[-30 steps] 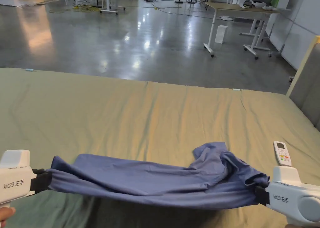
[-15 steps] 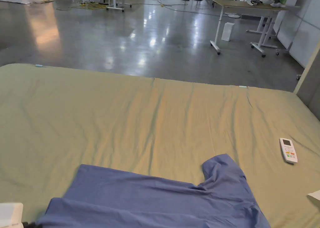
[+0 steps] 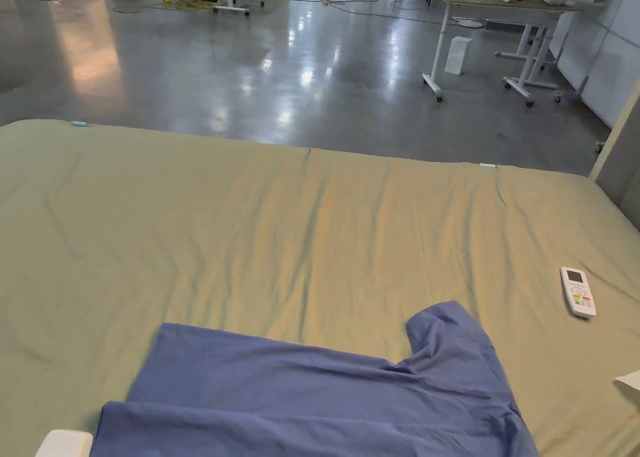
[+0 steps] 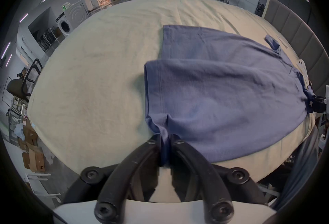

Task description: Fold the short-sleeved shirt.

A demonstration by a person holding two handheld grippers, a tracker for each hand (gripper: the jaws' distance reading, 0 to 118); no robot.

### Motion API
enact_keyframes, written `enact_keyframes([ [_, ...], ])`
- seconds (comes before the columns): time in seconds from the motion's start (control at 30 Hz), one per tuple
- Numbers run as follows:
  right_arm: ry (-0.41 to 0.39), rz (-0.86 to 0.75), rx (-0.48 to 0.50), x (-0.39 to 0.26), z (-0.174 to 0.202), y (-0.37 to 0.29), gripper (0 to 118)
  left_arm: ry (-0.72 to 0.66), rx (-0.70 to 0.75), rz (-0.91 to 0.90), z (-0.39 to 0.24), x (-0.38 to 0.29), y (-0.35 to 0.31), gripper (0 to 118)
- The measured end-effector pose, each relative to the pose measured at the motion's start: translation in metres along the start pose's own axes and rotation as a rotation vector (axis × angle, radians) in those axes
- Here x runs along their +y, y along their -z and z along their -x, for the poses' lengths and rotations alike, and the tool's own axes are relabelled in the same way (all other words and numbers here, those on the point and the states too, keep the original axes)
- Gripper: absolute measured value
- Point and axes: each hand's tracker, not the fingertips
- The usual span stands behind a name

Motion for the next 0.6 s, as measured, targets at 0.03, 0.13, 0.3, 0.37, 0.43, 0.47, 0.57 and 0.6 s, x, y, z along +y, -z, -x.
enact_keyframes([
  [0.03, 0.007, -0.045, -0.003, 0.005, 0.0, -0.007, 67, -0.01, -0.001, -0.021, -0.001, 0.004, -0.004, 46],
  [0.13, 0.006, -0.164, -0.02, 0.026, 0.003, -0.024, 80, -0.037, -0.016, -0.151, -0.01, 0.02, -0.022, 58],
  [0.3, 0.074, -0.441, 0.042, 0.071, 0.021, -0.052, 81, -0.067, -0.068, -0.436, -0.035, 0.057, -0.057, 59],
  [0.37, 0.101, -0.53, 0.046, 0.085, 0.031, -0.063, 81, -0.085, -0.072, -0.52, -0.049, 0.067, -0.07, 59],
  [0.43, 0.121, -0.624, 0.056, 0.095, 0.04, -0.067, 81, -0.09, -0.063, -0.602, -0.058, 0.076, -0.079, 59],
  [0.47, 0.131, -0.673, 0.062, 0.101, 0.045, -0.071, 80, -0.091, -0.042, -0.647, -0.061, 0.081, -0.08, 59],
  [0.57, 0.141, -0.784, 0.049, 0.112, 0.059, -0.077, 64, -0.081, 0.03, -0.76, -0.072, 0.086, -0.092, 58],
  [0.6, 0.124, -0.823, 0.036, 0.116, 0.062, -0.08, 48, -0.076, 0.048, -0.788, -0.074, 0.087, -0.092, 58],
])
